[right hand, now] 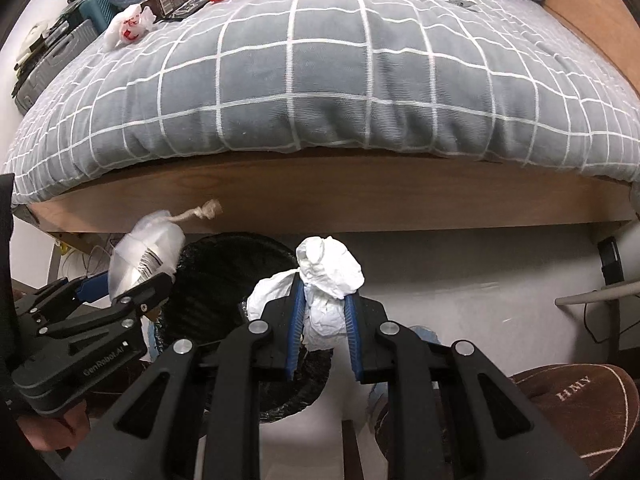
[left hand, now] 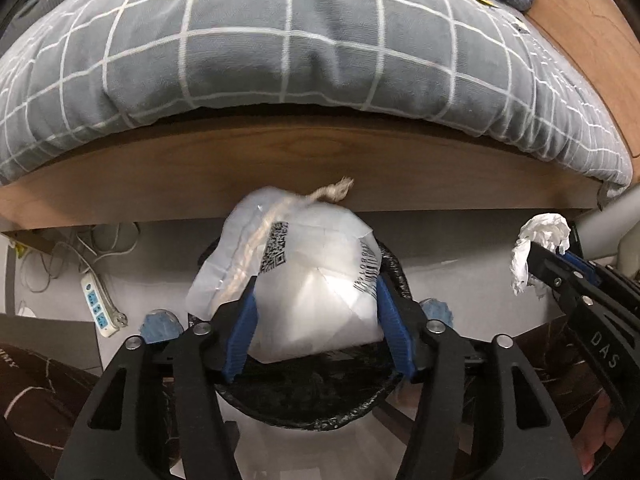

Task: Collect trash
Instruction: 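Carry the mesh bag and tissue down over the trash bin, then open both tools to drop the mesh bag and tissue into the bin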

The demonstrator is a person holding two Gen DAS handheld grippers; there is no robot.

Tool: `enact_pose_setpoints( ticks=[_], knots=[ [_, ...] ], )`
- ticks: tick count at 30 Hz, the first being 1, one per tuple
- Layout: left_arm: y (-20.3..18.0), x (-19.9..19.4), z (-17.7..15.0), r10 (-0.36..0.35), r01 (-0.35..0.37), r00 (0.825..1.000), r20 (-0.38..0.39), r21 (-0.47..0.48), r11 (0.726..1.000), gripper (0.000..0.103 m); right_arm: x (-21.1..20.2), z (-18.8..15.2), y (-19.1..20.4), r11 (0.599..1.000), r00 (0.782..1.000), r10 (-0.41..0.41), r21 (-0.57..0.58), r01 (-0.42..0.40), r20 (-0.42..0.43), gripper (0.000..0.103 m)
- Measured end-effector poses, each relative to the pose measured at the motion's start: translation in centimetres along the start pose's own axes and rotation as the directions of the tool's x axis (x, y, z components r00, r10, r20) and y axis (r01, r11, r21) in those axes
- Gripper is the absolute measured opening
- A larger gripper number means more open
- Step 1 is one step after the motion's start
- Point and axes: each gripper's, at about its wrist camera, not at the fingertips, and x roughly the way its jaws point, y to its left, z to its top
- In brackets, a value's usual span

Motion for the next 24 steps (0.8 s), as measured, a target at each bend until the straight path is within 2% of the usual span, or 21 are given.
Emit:
enact_pose_setpoints(
  ticks=[2,5,9,11,15,22,24],
  knots=[
    [0.6,-0.1,-0.1,0.019,-0.019,1.000,0.010,-0.005,1.000,0.072,0.3,0.1,0.7,1.000,1.000,0.006,-0.010,-0.006,-0.004,0.019],
    [2.0,-0.3,-0.1,0.046,-0.046,0.999,0.022,-0.017,0.999,0.082,0.8,0.2,2.0,0.999,1.000,0.017,-0.034,-0.017,-0.011,0.019],
    [4.4,-0.9,-0.3,0.094,-0.093,0.995,0.021,-0.041,0.995,0.087,1.5,0.4,4.2,0.997,0.999,0.034,-0.071,-0.036,-0.020,0.019],
    [5.7,-1.2,-0.4,0.117,-0.115,0.993,0.030,-0.060,0.992,0.093,1.8,0.4,5.2,0.995,0.999,0.042,-0.088,-0.044,-0.024,0.019],
    [7.8,-2.1,-0.5,0.145,-0.140,0.989,0.037,-0.097,0.985,0.096,2.5,0.7,7.6,0.990,0.998,0.056,-0.130,-0.061,-0.037,0.019],
    [10.4,-3.3,-0.7,0.137,-0.131,0.990,0.039,-0.139,0.982,0.097,3.2,0.9,10.6,0.981,0.996,0.072,-0.176,-0.081,-0.055,0.019],
    [10.6,-3.6,-0.6,0.144,-0.137,0.989,0.044,-0.144,0.980,0.097,3.4,0.8,11.4,0.978,0.995,0.075,-0.189,-0.085,-0.059,0.022]
  ],
)
